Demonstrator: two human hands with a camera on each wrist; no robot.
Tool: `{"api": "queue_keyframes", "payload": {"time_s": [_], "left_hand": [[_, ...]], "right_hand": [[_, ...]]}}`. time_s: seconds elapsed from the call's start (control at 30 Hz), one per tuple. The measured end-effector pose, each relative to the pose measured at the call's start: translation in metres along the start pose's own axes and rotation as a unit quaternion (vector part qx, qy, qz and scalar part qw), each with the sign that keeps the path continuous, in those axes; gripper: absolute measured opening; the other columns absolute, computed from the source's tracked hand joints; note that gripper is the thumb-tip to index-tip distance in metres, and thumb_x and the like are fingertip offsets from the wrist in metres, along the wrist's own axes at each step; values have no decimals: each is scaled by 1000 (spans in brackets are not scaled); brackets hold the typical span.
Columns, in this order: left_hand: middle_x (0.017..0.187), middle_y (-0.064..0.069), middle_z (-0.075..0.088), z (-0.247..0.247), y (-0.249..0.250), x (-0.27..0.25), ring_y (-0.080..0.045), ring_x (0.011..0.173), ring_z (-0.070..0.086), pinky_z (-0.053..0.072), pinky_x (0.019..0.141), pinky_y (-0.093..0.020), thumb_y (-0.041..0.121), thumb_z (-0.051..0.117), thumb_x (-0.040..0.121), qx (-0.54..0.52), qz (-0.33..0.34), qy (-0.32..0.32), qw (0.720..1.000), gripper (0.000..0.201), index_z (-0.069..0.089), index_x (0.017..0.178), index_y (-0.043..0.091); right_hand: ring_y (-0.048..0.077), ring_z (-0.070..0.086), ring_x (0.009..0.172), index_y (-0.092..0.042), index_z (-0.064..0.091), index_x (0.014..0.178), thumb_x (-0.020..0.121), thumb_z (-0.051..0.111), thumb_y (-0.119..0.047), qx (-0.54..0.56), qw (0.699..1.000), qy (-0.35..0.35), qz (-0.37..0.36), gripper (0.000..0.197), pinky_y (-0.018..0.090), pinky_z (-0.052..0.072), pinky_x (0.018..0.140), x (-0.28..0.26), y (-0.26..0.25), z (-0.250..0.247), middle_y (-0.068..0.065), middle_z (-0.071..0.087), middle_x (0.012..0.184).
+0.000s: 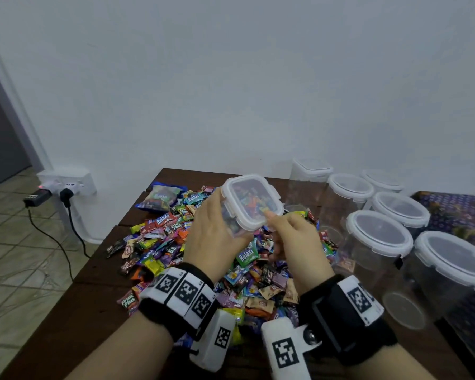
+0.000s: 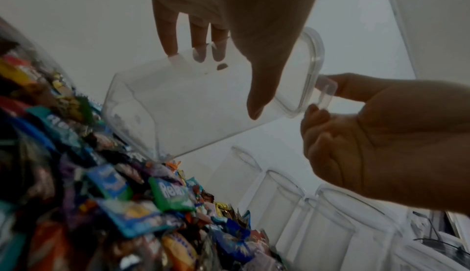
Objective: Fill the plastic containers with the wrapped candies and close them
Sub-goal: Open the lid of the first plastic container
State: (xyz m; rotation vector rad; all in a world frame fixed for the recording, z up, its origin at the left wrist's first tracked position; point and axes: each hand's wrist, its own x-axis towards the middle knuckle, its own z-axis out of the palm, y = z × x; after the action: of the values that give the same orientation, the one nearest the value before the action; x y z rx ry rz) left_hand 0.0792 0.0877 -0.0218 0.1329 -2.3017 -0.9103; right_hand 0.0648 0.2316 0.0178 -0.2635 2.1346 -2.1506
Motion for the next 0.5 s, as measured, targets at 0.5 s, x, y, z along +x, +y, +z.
{"api": "queue_keyframes", "payload": {"time_s": [0.5], "left_hand": [[133,2,46,-4,-6,-7,-9,123,41,23,102,-6,27,76,75,19,217,-116,969,74,39,138,16]], "right_hand": [[20,43,70,-22,38,63,85,22,-56,-439,849,6,-293,44,36,30,63,38,-16,-13,-6,41,64]]}}
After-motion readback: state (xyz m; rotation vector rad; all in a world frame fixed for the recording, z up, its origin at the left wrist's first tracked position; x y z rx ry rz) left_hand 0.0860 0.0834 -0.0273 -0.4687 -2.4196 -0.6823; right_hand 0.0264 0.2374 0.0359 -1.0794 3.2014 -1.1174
